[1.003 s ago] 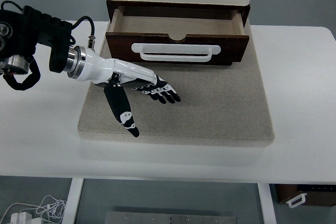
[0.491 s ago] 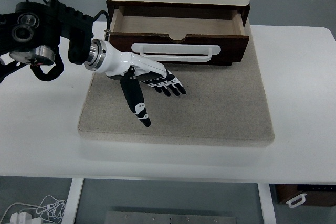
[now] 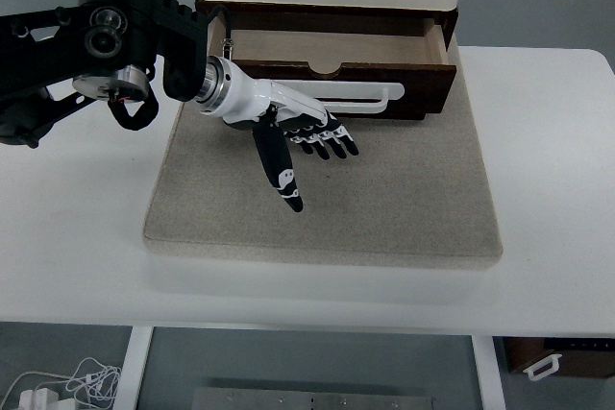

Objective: Close drawer under combined cabinet
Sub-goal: 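Place the left hand's fingers against the drawer's white handle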

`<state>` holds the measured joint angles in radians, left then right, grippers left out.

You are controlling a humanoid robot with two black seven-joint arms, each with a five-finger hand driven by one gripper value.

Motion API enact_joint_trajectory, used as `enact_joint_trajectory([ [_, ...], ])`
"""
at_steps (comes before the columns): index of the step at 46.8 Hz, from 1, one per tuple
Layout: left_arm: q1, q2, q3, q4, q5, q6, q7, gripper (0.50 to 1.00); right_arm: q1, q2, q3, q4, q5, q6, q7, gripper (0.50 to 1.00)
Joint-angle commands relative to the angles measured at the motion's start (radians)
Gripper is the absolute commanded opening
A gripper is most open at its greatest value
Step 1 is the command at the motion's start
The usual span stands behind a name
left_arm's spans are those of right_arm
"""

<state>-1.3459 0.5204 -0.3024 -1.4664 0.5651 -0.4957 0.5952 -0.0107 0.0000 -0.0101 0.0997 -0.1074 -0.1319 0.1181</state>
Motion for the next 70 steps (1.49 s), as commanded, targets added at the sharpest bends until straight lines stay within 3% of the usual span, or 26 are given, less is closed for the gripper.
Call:
enact_joint_trajectory([
  [1, -0.013, -0.005, -0.001, 0.014, -0.002, 0.0, 0.0, 1.0, 0.0, 0.0, -0.001, 0.0, 0.0, 0.0, 0.0, 0.952],
  [70, -0.013, -0.048, 0.009, 0.132, 0.015, 0.017, 0.005, 1.0, 0.0, 0.0, -0.001, 0.0, 0.0, 0.0, 0.0, 0.952],
])
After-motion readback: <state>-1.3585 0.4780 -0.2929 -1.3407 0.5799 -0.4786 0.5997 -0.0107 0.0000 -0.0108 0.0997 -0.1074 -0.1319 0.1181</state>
